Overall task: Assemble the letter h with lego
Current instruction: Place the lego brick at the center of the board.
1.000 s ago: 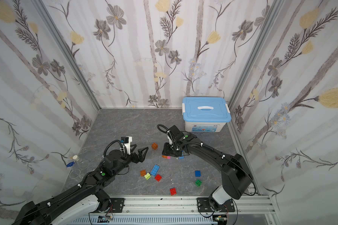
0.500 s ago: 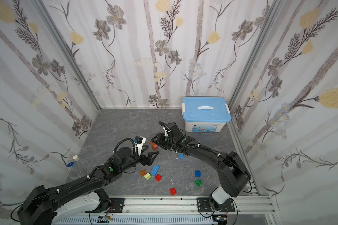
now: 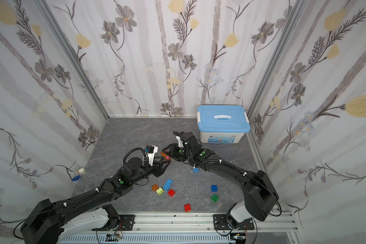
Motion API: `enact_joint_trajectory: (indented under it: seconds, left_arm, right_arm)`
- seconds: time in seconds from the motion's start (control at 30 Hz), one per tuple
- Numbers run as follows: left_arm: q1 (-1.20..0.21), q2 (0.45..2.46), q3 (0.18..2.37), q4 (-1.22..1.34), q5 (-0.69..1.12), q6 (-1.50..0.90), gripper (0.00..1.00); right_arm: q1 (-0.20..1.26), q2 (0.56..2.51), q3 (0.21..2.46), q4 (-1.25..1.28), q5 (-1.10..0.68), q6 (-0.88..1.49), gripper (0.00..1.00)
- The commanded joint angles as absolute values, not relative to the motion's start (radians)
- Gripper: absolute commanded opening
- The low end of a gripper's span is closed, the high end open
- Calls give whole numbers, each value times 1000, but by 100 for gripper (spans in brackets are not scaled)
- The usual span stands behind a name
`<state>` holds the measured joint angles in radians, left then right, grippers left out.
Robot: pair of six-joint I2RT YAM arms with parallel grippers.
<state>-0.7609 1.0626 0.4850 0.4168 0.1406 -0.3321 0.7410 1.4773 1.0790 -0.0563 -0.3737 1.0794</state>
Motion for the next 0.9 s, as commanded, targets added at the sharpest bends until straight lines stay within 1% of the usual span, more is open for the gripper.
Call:
enact_joint_trajectory:
  seconds: [0.0, 0.2, 0.3, 0.4, 0.43, 0.5, 0.6, 0.67, 0.7, 0.87]
  left_arm:
    - [-744, 1052, 498, 458, 214, -350, 58]
    - [-720, 1051, 507, 467, 269, -362, 44]
    - [-718, 1066, 517, 472, 282, -365, 32]
    - [-718, 1095, 530, 475, 296, -365, 17]
    - [-718, 1102, 532, 477, 298, -366, 12]
    - [-718, 1110, 530, 488, 302, -372, 8]
    - [-718, 1121, 528, 481, 295, -356, 0]
    - [-718, 1121, 534, 457, 278, -343, 0]
    - [-718, 1120, 533, 452, 272, -341, 0]
    - [-725, 1174, 542, 416, 223, -284, 0]
  right_arm:
    - [743, 1463, 1080, -92, -432, 1024, 42]
    - [763, 1465, 1102, -151, -473, 962, 42]
    - [772, 1471, 1113, -163, -485, 951, 42]
    - [775, 1475, 1112, -161, -479, 955, 43]
    - [775, 1477, 1111, -158, -473, 961, 44]
    - [775, 1483, 1110, -152, -467, 966, 47]
    - [776, 1496, 1111, -148, -464, 969, 56]
    - [770, 1502, 1112, -160, -449, 971, 65]
    - [767, 1499, 1111, -166, -437, 971, 68]
    - [714, 1465, 1098, -258, -344, 969, 76]
